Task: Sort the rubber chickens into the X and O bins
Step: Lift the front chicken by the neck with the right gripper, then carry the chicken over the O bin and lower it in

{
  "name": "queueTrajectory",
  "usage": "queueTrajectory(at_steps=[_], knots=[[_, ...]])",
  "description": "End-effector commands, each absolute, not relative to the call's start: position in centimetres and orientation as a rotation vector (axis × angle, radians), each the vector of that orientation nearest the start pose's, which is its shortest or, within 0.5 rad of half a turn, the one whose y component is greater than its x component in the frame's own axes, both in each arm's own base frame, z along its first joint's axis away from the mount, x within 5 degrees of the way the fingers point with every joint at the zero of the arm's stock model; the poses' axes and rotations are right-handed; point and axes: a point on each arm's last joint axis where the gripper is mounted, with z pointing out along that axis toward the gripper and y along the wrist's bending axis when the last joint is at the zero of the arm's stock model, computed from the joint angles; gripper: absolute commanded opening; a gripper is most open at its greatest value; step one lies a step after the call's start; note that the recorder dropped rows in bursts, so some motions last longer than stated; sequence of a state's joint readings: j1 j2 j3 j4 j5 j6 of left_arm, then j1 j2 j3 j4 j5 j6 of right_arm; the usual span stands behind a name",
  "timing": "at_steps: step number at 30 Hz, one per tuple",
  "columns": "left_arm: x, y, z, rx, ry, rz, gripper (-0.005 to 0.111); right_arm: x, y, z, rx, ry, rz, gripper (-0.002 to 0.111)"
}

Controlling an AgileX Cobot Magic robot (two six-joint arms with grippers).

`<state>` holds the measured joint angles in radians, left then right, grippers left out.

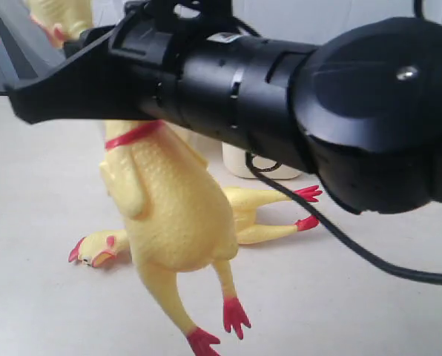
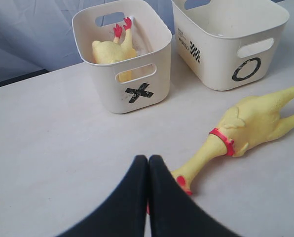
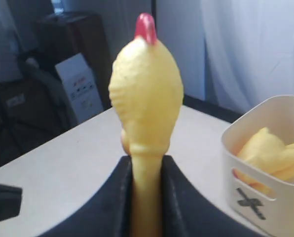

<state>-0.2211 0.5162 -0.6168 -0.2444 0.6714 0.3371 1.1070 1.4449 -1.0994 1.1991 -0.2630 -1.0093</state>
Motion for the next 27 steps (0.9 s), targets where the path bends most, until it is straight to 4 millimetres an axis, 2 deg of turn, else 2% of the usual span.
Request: queueTrajectory(at_steps=[1, 6, 7, 13, 18, 21, 27], knots=[[9.0, -3.4, 32.3, 0.457, 1.983, -0.203, 0.000, 17.1, 26.5, 37.1, -0.456, 1.612, 0.677, -0.001], [9.0, -3.4, 32.3, 0.457, 1.983, -0.203, 0.000, 17.3, 23.3, 39.1, -0.215, 1.562, 0.615, -0.001], [9.0, -3.4, 32.3, 0.456, 1.982, -0.203, 0.000, 17.3, 21.9, 40.1, -0.109, 1.526, 0.570, -0.001], [9.0, -3.4, 32.3, 0.456, 1.982, -0.203, 0.000, 17.4, 18.6, 41.8, 0.106, 1.420, 0.416, -0.001], [9.0, -3.4, 32.3, 0.455, 1.982, -0.205, 0.000, 17.8, 17.4, 42.1, 0.127, 1.388, 0.305, -0.001], [9.0, -3.4, 32.3, 0.455, 1.982, -0.205, 0.000, 19.7, 16.4, 41.8, 0.101, 1.424, 0.280, -0.001], [9.0, -3.5, 32.3, 0.451, 1.982, -0.216, 0.000, 23.2, 11.6, 42.6, 0.022, 1.414, 0.202, -0.001]])
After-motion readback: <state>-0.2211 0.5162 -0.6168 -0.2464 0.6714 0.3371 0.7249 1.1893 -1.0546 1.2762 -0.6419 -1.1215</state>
